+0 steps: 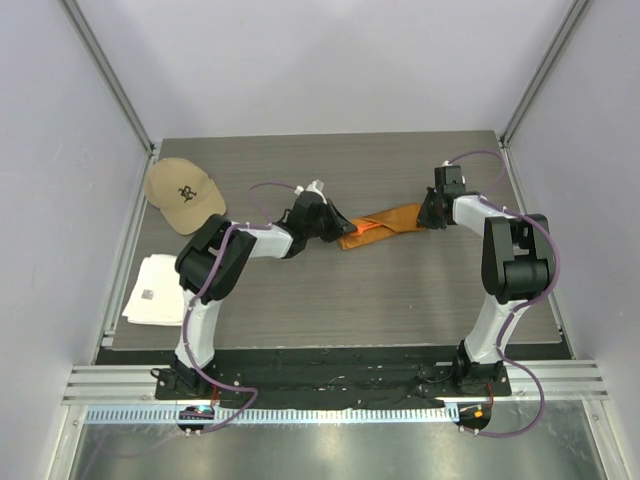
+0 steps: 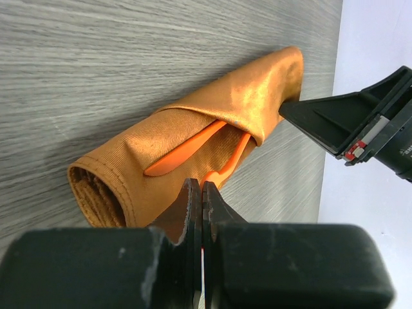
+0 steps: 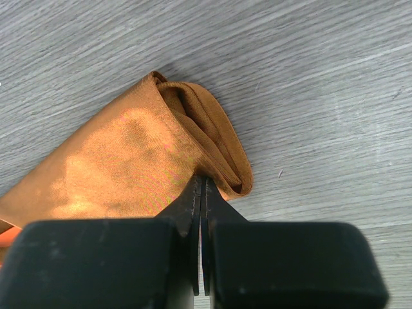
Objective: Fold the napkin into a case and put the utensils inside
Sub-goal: Insert the fork into the folded napkin.
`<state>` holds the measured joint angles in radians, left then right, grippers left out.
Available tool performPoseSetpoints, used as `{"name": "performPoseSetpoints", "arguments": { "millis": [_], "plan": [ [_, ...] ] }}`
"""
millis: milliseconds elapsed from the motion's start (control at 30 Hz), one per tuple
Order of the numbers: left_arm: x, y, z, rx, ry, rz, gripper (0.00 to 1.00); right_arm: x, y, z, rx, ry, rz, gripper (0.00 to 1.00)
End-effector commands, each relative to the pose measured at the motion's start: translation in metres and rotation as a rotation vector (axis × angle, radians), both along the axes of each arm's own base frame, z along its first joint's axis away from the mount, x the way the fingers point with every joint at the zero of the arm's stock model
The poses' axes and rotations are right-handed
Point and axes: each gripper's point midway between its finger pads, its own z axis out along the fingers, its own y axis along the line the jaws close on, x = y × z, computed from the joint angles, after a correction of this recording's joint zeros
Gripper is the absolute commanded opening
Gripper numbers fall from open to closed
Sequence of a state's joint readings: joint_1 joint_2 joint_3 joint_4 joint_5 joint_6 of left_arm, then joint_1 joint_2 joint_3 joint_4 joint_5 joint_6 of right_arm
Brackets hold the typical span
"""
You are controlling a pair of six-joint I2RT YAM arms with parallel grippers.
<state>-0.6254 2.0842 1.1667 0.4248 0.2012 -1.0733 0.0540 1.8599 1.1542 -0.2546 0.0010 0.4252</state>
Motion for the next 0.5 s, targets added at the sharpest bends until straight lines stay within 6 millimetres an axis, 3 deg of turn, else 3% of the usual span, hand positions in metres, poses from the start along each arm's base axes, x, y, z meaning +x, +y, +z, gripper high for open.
{"name": "performPoseSetpoints", "arguments": {
  "millis": [0, 233, 367, 467],
  "plan": [
    [0.008, -0.012, 0.014, -0.017, -0.039, -0.007, 0.00, 0.014, -0.003, 0.008, -0.008, -0.037, -0.009, 0.01],
    [0.007, -0.018, 0.004, 0.023, -0.007, -0.031, 0.00, 0.014, -0.002, 0.008, -0.010, -0.036, -0.007, 0.01],
    [0.011, -0.019, 0.011, 0.036, -0.020, -0.032, 0.00, 0.014, -0.002, 0.008, -0.011, -0.036, -0.003, 0.01],
    [0.012, -0.013, 0.011, 0.091, -0.019, -0.018, 0.17, 0.014, -0.003, 0.008, -0.013, -0.036, -0.003, 0.01]
  ]
}}
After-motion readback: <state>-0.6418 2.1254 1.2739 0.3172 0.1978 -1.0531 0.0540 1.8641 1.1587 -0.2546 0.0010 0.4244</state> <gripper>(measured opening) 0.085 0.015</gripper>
